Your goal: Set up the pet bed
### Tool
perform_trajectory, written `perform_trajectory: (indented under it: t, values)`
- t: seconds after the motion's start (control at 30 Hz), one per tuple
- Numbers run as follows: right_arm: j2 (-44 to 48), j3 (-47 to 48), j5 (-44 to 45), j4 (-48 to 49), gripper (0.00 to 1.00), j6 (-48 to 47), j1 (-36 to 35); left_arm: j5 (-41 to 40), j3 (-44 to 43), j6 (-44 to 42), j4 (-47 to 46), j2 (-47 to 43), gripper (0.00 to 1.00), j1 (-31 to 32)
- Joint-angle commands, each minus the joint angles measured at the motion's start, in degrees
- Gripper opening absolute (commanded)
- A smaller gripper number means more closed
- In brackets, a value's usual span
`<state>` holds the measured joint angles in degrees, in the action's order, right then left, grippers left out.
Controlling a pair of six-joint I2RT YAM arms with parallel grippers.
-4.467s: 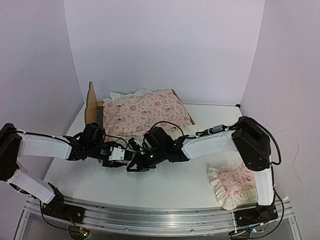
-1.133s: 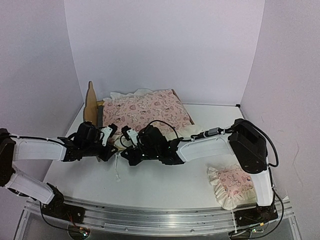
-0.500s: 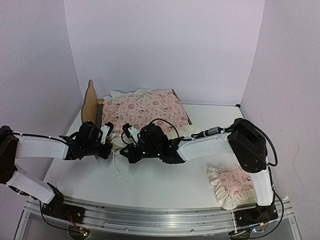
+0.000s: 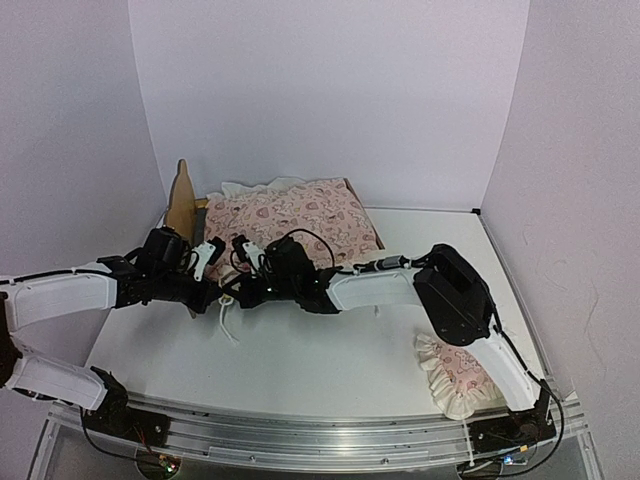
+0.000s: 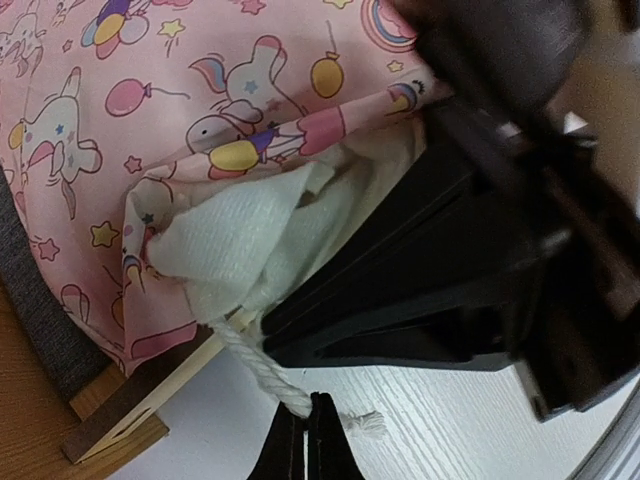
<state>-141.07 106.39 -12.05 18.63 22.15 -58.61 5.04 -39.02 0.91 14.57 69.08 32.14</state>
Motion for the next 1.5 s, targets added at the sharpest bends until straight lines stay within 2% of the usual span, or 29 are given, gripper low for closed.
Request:
perform_trajectory:
  t: [0.0, 0.4, 0.53, 0.67, 0.83, 0.93, 1.07, 1.2, 1.3, 1.4, 1.47]
  values:
    - [-2.48, 3.24, -3.15, 0.62, 0.0, 3.18, -0.35, 4.86, -5.43, -3.04, 4.21, 0.09, 0.0, -0.81]
    - [-6.49, 8.74, -5.36, 2.54, 0.0, 5.32, 0.67, 9.19, -9.81, -7.73, 10.36, 5.45, 0.0, -2.01]
    - [-7.08, 8.48, -5.69, 4.32, 0.0, 6.91, 0.74, 13.46, -10.48, -10.76, 12.09, 6.67, 0.0, -2.16]
    - [-7.78, 7.03, -5.15, 6.94, 0.0, 9.25, 1.34, 13.98, -10.37, -12.57, 12.23, 6.34, 0.02, -2.36]
    - [-10.19, 8.01, -7.14, 8.71, 0.0, 12.42, 1.86, 13.46, -10.8, -22.59, 14.16, 4.71, 0.25, -2.78]
    - [-11.61, 8.83, -7.94, 9.28, 0.0, 13.95, 1.96, 14.75, -9.8, -32.67, 17.47, 1.13, 0.45, -2.8]
    - [-12.21, 8.92, -8.04, 9.78, 0.0, 14.57, 1.96, 16.87, -8.37, -47.04, 23.44, -4.58, 0.58, -2.87]
    - [-12.89, 9.71, -8.3, 10.14, 0.0, 15.22, 2.11, 16.67, -5.9, -54.71, 24.91, -10.4, 0.66, -2.87]
    - [-13.26, 10.24, -8.43, 10.19, 0.0, 15.53, 2.12, 14.01, -5.17, -55.39, 23.34, -11.55, 0.66, -3.06]
    - [-13.46, 10.2, -8.42, 10.19, 0.0, 15.78, 2.14, 10.77, -4.63, -54.6, 19.79, -10.48, 0.47, -5.66]
    - [-13.52, 10.16, -8.58, 10.24, 0.0, 15.9, 2.12, 8.59, -4.09, -54.13, 16.54, -9.28, 0.39, -9.49]
